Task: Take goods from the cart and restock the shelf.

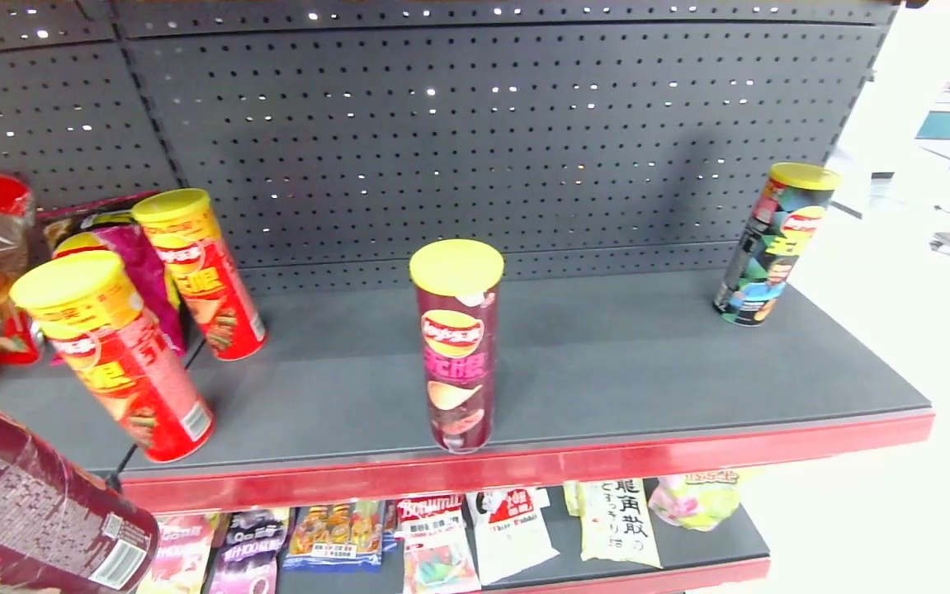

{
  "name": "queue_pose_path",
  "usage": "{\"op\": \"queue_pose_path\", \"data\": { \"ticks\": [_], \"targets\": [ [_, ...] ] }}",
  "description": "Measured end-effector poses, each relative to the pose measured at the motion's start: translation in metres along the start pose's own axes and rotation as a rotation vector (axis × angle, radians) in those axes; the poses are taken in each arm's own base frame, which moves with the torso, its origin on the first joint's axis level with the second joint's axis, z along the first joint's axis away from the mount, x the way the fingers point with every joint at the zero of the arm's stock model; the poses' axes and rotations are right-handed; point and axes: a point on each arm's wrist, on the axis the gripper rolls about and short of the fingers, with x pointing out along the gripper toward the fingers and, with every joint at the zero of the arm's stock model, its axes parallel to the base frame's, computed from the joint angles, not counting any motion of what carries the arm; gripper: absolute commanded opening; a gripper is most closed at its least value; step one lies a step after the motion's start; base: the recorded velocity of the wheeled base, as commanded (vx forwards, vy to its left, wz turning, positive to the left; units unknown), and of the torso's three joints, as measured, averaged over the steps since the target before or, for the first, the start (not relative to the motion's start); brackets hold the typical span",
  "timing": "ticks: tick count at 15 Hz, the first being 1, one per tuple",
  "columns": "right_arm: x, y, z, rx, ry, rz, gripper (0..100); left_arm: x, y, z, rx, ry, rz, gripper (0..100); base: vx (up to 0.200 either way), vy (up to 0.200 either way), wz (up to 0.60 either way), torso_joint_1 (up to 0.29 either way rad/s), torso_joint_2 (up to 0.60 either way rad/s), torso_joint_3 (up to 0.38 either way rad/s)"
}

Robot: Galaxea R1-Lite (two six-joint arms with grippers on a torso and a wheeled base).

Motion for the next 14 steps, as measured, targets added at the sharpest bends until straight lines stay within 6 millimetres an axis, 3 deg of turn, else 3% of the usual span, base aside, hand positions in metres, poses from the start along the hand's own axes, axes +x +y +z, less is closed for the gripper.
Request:
{"op": "queue_pose_path", "data": {
  "ticks": [5,8,11,14],
  "targets": [
    [0.000,0.000,0.000,0.001,0.000,0.000,100,0.003,0.001,0.001,-0.006,0.007,-0.028,0,0.000,0.000,0.00,0.000,0.00,0.000],
    [0.000,0.000,0.000,0.002,0.000,-0.001,100,0.013,0.008,0.012,-0.015,0.023,-0.043,0,0.000,0.000,0.00,0.000,0.00,0.000],
    [0.000,0.000,0.000,0.002,0.000,-0.001,100,0.038,0.022,0.036,-0.008,0.012,-0.067,0,0.000,0.000,0.00,0.000,0.00,0.000],
    [0.000,0.000,0.000,0.002,0.000,-0.001,100,0.074,0.027,0.059,0.001,0.002,-0.198,0,0.000,0.000,0.00,0.000,0.00,0.000]
  ]
}}
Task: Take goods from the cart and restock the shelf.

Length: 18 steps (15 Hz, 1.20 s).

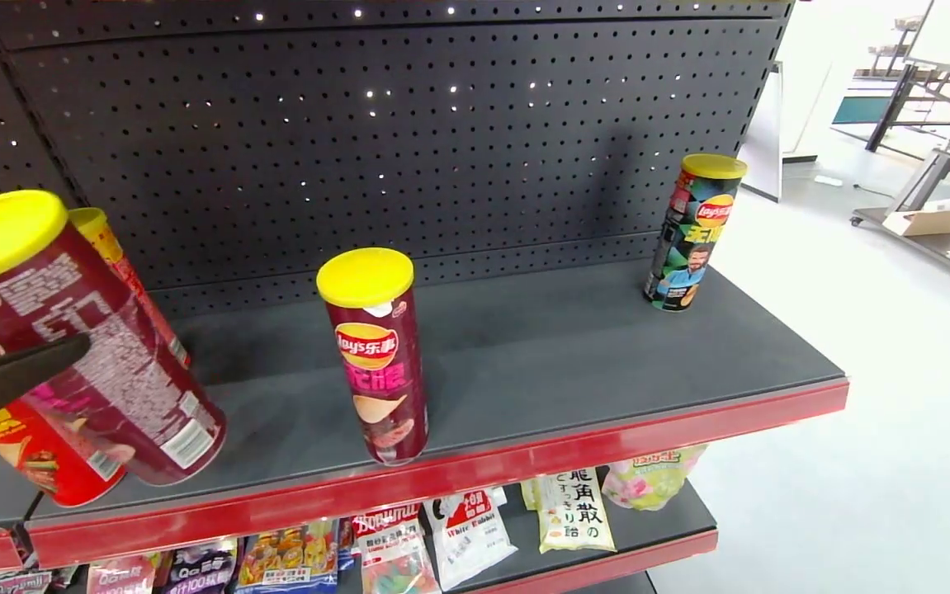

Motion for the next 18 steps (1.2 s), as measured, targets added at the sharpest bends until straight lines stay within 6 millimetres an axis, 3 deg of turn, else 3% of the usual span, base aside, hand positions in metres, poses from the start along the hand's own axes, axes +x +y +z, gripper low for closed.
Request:
{"op": "queue_pose_path", "data": {
  "ticks": [7,15,18],
  "targets": [
    [0.000,0.000,0.000,0.000,0.000,0.001,100,0.059,0.013,0.008,-0.010,0.048,-0.080,0,0.000,0.000,0.00,0.000,0.00,0.000],
    [0.000,0.000,0.000,0.000,0.000,0.000,100,0.169,0.044,0.025,-0.048,-0.039,-0.104,0,0.000,0.000,0.00,0.000,0.00,0.000],
    [0.000,0.000,0.000,0.000,0.000,0.000,100,0.202,0.049,0.020,-0.061,-0.016,-0.119,0,0.000,0.000,0.00,0.000,0.00,0.000]
  ]
}}
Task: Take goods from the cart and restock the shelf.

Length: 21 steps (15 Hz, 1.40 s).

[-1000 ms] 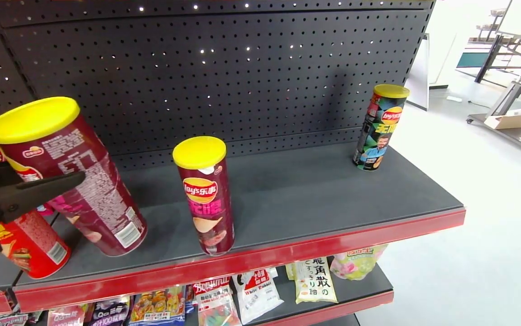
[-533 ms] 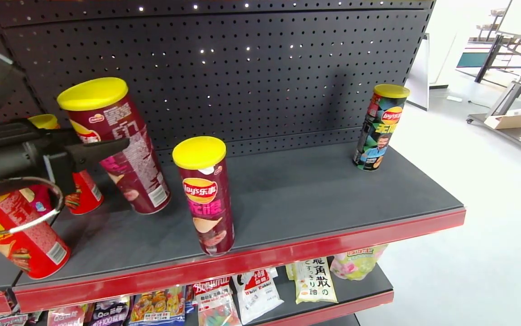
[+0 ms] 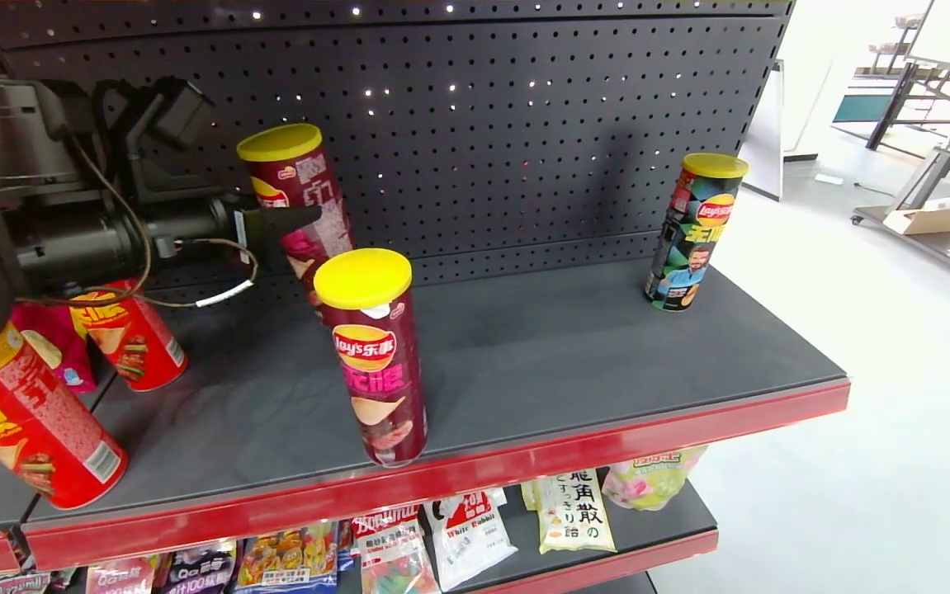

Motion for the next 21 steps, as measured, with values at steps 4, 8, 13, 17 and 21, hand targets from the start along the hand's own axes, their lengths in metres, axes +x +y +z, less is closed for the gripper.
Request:
{"op": "queue_pose_path", "data": {
  "ticks": [4,8,13,17,21],
  "targets": [
    [0.000,0.000,0.000,0.000,0.000,0.000,100,0.031,0.001,-0.012,-0.017,0.039,-0.033,0,0.000,0.000,0.00,0.000,0.00,0.000],
    [0.000,0.000,0.000,0.000,0.000,0.000,100,0.051,0.001,-0.021,-0.019,0.061,-0.053,0,0.000,0.000,0.00,0.000,0.00,0.000],
    [0.000,0.000,0.000,0.000,0.000,0.000,100,0.061,-0.001,-0.028,-0.022,0.081,-0.069,0,0.000,0.000,0.00,0.000,0.00,0.000],
    [0.000,0.000,0.000,0.000,0.000,0.000,100,0.064,-0.001,-0.033,-0.027,0.095,-0.072,0,0.000,0.000,0.00,0.000,0.00,0.000],
    [0.000,0.000,0.000,0.000,0.000,0.000,100,0.064,-0.001,-0.035,0.005,0.099,-0.073,0,0.000,0.000,0.00,0.000,0.00,0.000]
  ]
}}
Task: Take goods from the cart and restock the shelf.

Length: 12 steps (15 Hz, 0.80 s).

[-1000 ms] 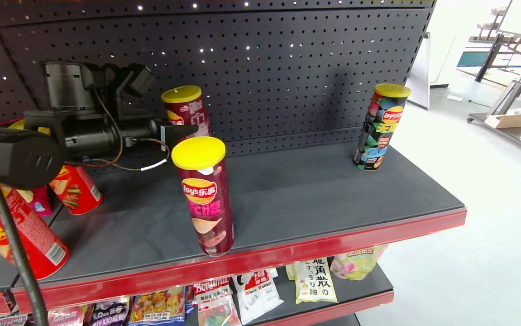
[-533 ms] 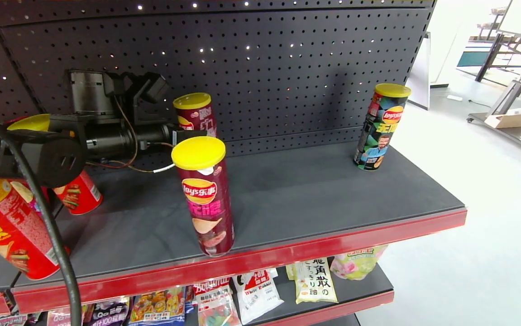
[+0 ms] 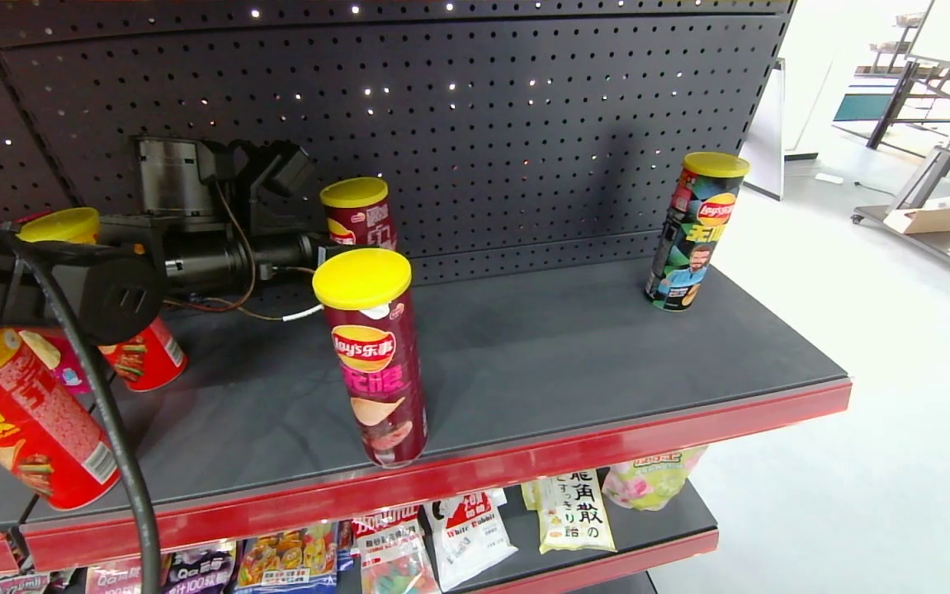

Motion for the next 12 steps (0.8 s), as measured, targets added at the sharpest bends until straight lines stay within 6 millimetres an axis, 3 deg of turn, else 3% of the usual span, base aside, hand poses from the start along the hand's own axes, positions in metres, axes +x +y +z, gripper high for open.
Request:
{"op": "queue_pose_path", "data": {
  "ticks": [5,6,12],
  "targets": [
    [0.0000,0.0000,0.0000,0.000,0.000,0.000,100,-0.0002,-0.0003,-0.0016,0.011,0.009,-0.001,0,0.000,0.000,0.00,0.000,0.00,0.000],
    [0.0000,0.0000,0.0000,0.000,0.000,0.000,100,-0.0004,-0.0005,-0.0020,0.010,0.011,-0.002,100,0.000,0.000,0.00,0.000,0.00,0.000],
    [0.0000,0.0000,0.0000,0.000,0.000,0.000,100,-0.0022,-0.0013,-0.0021,0.007,0.015,-0.002,100,0.000,0.000,0.00,0.000,0.00,0.000]
  ]
}}
